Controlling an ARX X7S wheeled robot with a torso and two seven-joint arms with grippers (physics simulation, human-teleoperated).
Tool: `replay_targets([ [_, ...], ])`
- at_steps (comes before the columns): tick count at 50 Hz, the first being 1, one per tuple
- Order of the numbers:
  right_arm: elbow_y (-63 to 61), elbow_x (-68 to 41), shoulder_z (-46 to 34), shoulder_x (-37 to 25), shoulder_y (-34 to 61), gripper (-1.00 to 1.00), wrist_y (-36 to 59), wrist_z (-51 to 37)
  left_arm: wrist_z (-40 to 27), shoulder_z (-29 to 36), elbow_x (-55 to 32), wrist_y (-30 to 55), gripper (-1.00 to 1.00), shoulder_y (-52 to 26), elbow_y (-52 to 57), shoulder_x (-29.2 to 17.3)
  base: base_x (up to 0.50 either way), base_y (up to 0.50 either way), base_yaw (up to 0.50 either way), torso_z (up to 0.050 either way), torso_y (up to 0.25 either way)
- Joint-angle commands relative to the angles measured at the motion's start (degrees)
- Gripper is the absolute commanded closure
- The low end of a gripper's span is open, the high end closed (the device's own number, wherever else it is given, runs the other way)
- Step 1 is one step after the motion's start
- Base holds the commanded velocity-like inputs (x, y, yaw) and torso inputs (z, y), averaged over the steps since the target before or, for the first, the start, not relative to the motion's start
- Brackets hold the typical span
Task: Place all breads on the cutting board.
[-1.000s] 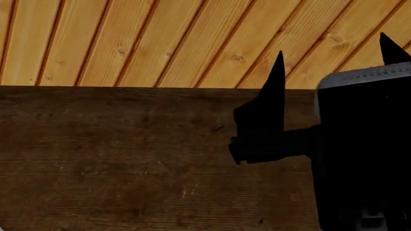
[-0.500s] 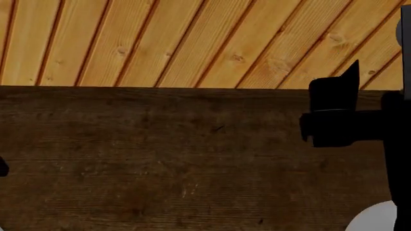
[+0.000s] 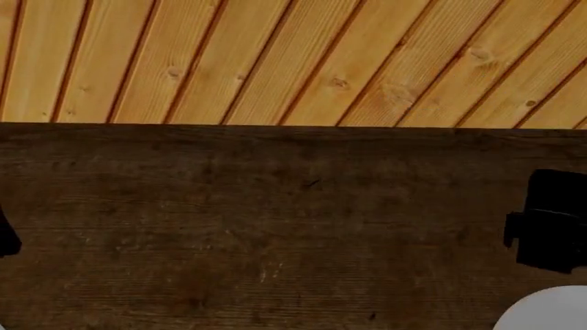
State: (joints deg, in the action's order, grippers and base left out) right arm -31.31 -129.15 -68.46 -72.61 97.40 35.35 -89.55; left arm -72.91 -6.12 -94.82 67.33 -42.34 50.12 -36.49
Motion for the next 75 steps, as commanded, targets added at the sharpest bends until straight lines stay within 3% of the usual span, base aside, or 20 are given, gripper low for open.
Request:
replay_targets([
  [1,-2.3,-7.3,-25.5,-5.6,19.1,-1.00,-8.5,-0.4,0.2,0.3,0.3,-0.3,-1.00,0.4,-0.1,-0.2,0.00,0.00,0.00,0.000,0.000],
  [8,-3.5,-10.8,-33.9,-7.0,27.1,-1.00,-9.7,-0.3,0.1,0.4,-0.1,-0.6,-1.00,0.3,0.2,-0.3,0.00,0.00,0.00,0.000,0.000],
  [30,-7.1,-11.6,-37.7,-13.2,21.0,-1.00,-23.3,4.0,0.4,1.0,1.1,-1.1,-1.00,0.5,-0.4,-0.4,0.00,0.00,0.00,0.000,0.000],
  [43,-7.1,-10.2,-39.8,-10.5,16.6,-1.00,-33.8,6.0,1.4,1.2,2.4,-1.4,-1.00,1.5,0.1,-0.2,0.00,0.00,0.00,0.000,0.000],
  [67,0.4,-8.2,-43.5,1.0,8.6,-1.00,-43.9,6.4,6.4,1.2,8.3,-2.4,-1.00,5.1,0.4,0.5,0.00,0.00,0.00,0.000,0.000],
  [75,-0.4,-7.9,-44.2,1.4,6.7,-1.00,-46.1,6.9,6.7,1.2,8.7,-2.6,-1.00,5.0,0.1,0.2,0.00,0.00,0.00,0.000,0.000],
])
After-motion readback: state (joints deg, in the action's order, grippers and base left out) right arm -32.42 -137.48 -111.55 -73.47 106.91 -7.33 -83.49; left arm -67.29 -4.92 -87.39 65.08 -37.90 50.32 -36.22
